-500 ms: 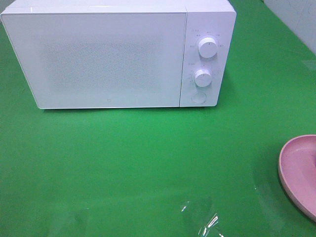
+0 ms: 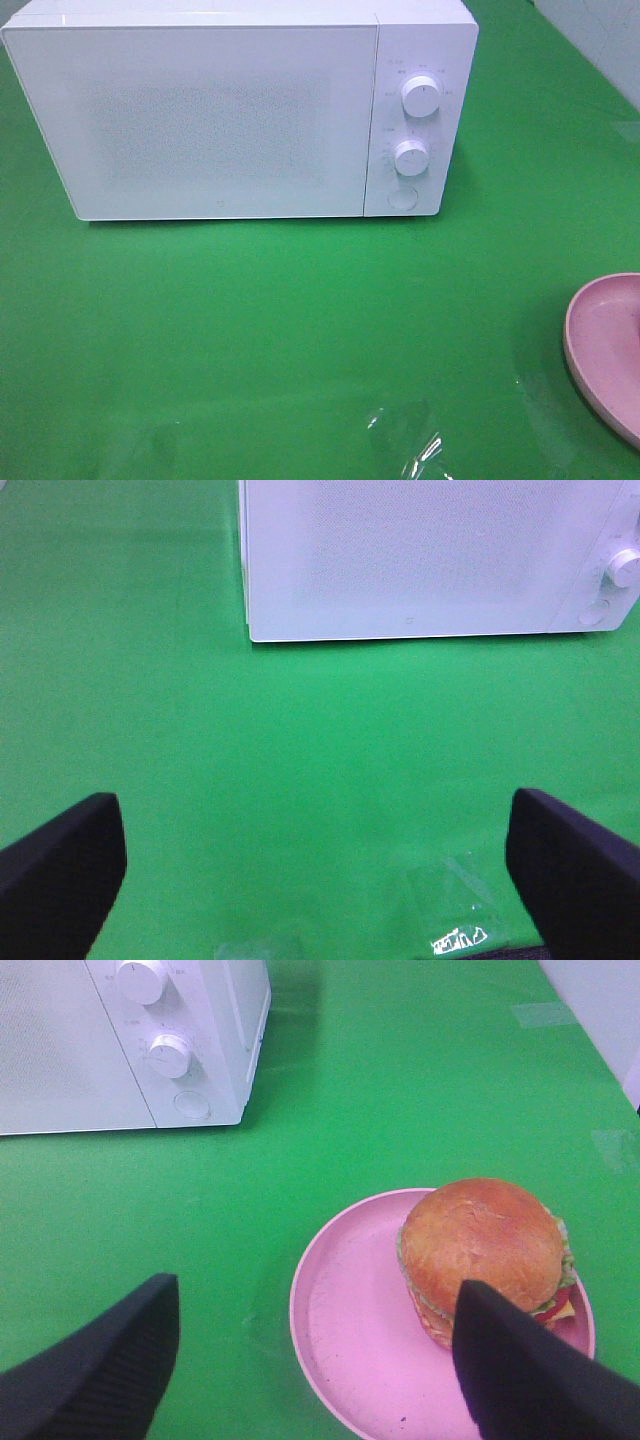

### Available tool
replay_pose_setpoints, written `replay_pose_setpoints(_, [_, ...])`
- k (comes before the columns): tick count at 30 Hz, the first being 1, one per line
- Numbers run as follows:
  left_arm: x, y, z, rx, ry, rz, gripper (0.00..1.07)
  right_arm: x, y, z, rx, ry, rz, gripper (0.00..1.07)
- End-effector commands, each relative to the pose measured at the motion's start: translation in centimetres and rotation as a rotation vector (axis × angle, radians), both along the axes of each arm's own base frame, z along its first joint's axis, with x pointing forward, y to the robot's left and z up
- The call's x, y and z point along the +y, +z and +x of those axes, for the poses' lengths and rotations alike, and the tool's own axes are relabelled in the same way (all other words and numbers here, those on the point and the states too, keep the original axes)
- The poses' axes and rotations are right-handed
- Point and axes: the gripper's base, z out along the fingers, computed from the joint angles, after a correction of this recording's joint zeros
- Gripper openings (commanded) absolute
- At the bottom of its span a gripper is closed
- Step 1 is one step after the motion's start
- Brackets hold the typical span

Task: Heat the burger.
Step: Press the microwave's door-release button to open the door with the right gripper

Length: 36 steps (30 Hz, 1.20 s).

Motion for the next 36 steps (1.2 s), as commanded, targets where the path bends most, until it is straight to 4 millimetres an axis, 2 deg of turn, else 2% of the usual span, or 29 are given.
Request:
replay_pose_setpoints(1, [-0.1,0.0,0.0,-0.004,-0.005,-0.008,0.95,0.0,0.1,-0.3,-0.035,0.002,-0.006,0.73])
replay_pose_setpoints(8, [-0.1,0.0,0.0,-0.004,-0.005,-0.008,0.95,0.1,1.1,0.5,-0.045,0.001,0.011,0.73])
replay_pose_setpoints(10, [-0.1,0.0,0.0,-0.004,-0.005,-0.008,0.95,0.2,1.5,1.6,-0.032,-0.007,0.025,0.73])
replay_pose_setpoints(17, [-0.1,0.0,0.0,-0.004,-0.005,-0.008,0.95,0.3,2.0,2.6,-0.061,-0.009,0.034,0.73])
replay_pose_setpoints(21, [-0.1,0.0,0.0,-0.004,-0.005,-0.008,0.95,0.4,2.4,3.9,-0.074,-0.008,0.035,0.73])
replay_pose_setpoints(25, [-0.1,0.0,0.0,-0.004,-0.005,-0.008,0.95,0.5,2.2,4.8,-0.082,-0.008,0.036,0.73])
replay_pose_setpoints(28, [-0.1,0.0,0.0,-0.004,-0.005,-0.008,0.95,0.6,1.6,6.1,-0.086,-0.006,0.035,0.73])
replay_pose_setpoints(36, [-0.1,0.0,0.0,-0.004,-0.005,-0.008,0.95,0.7,0.2,8.1,-0.101,-0.004,0.036,0.73])
